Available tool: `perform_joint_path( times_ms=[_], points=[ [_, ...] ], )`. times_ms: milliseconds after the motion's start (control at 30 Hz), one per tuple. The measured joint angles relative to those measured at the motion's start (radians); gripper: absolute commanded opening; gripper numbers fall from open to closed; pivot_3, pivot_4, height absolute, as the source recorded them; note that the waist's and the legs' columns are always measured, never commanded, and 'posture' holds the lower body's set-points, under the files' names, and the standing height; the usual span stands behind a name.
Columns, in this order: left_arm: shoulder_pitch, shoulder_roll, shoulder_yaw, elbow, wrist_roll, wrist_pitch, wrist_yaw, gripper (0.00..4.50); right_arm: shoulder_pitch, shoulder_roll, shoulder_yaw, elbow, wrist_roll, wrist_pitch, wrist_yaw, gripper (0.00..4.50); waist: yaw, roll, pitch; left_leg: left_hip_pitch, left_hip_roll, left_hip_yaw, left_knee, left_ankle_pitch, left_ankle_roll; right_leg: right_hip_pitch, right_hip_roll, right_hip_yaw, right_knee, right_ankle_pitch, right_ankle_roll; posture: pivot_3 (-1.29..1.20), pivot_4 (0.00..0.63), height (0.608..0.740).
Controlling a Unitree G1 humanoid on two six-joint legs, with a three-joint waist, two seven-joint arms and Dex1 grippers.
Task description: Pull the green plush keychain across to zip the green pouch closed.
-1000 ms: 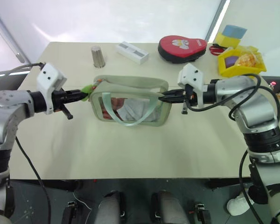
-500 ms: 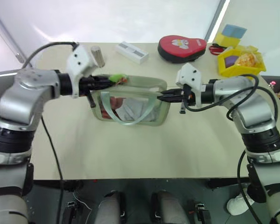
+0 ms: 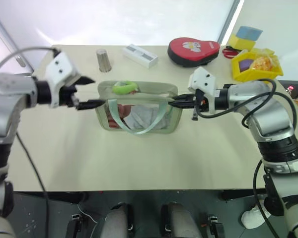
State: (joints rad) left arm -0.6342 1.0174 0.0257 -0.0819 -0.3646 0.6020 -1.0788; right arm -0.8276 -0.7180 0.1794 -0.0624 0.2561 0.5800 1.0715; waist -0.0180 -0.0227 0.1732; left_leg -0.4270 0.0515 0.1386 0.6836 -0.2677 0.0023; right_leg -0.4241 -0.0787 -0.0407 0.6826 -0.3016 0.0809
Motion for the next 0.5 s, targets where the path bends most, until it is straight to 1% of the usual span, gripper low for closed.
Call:
perform_joint_path(
  times_ms=[67, 167, 200, 267, 367, 400, 467, 500],
  points=[
    [0.053, -0.057, 0.009, 0.01, 0.005, -0.007, 0.043, 4.04, -0.002, -0.001, -0.002, 0.01, -0.004, -0.002, 0.0, 0.0, 0.008, 0.0, 0.0, 0.0, 0.0, -0.001, 0.001, 0.0, 0.0, 0.002, 0.0, 0.0, 0.0, 0.0, 0.0, 0.0, 0.15, 0.74],
    [0.07, -0.162, 0.009, 0.037, 0.008, -0.023, 0.124, 4.04, -0.007, 0.003, 0.0, 0.011, -0.006, -0.006, 0.008, 0.0, 0.008, -0.003, -0.001, 0.0, 0.0, -0.001, 0.001, 0.0, 0.001, 0.002, 0.0, -0.001, 0.0, 0.0, 0.0, 0.0, 0.15, 0.74],
    [0.066, -0.184, 0.009, 0.041, 0.008, -0.025, 0.143, 3.81, -0.007, 0.003, 0.001, 0.011, -0.006, -0.006, 0.011, 0.0, 0.007, -0.003, -0.001, 0.0, 0.0, -0.001, 0.001, 0.0, 0.001, 0.002, 0.0, -0.001, 0.0, 0.0, 0.0, 0.0, 0.15, 0.74],
    [0.051, -0.204, 0.009, 0.041, 0.008, -0.029, 0.163, 3.16, -0.007, 0.005, 0.003, 0.011, -0.006, -0.006, 0.017, 0.0, 0.004, -0.003, -0.001, 0.0, 0.0, -0.001, 0.001, 0.0, 0.001, 0.001, 0.0, 0.0, 0.0, 0.0, 0.0, 0.0, 0.15, 0.74],
    [0.037, -0.203, 0.01, 0.031, 0.003, -0.029, 0.163, 1.71, -0.007, 0.005, 0.004, 0.011, -0.006, -0.006, 0.021, 0.0, 0.0, -0.003, -0.001, 0.0, 0.0, -0.001, 0.0, 0.0, 0.001, 0.001, 0.0, 0.0, 0.0, 0.0, 0.0, 0.0, 0.15, 0.74],
    [0.042, -0.198, 0.01, 0.027, 0.001, -0.029, 0.157, 1.12, -0.007, 0.005, 0.004, 0.01, -0.006, -0.006, 0.022, 0.0, 0.001, -0.003, -0.001, 0.0, 0.0, -0.001, 0.0, 0.0, 0.001, 0.001, 0.0, 0.0, 0.0, 0.0, 0.0, 0.0, 0.15, 0.74],
    [0.053, -0.185, 0.015, 0.017, -0.01, -0.026, 0.14, 0.15, -0.007, 0.005, 0.004, 0.01, -0.006, -0.004, 0.022, 0.0, 0.002, -0.003, -0.001, 0.0, 0.0, -0.001, 0.0, 0.0, 0.001, 0.001, 0.0, 0.0, 0.0, 0.0, 0.0, 0.0, 0.15, 0.74],
    [0.061, -0.178, 0.018, 0.008, -0.017, -0.024, 0.131, 0.03, -0.007, 0.005, 0.004, 0.009, -0.006, -0.002, 0.022, 0.0, 0.002, -0.003, -0.001, 0.0, 0.0, -0.001, 0.0, 0.0, 0.001, 0.001, 0.0, 0.0, 0.0, 0.0, 0.0, 0.0, 0.15, 0.74]
  ],
)
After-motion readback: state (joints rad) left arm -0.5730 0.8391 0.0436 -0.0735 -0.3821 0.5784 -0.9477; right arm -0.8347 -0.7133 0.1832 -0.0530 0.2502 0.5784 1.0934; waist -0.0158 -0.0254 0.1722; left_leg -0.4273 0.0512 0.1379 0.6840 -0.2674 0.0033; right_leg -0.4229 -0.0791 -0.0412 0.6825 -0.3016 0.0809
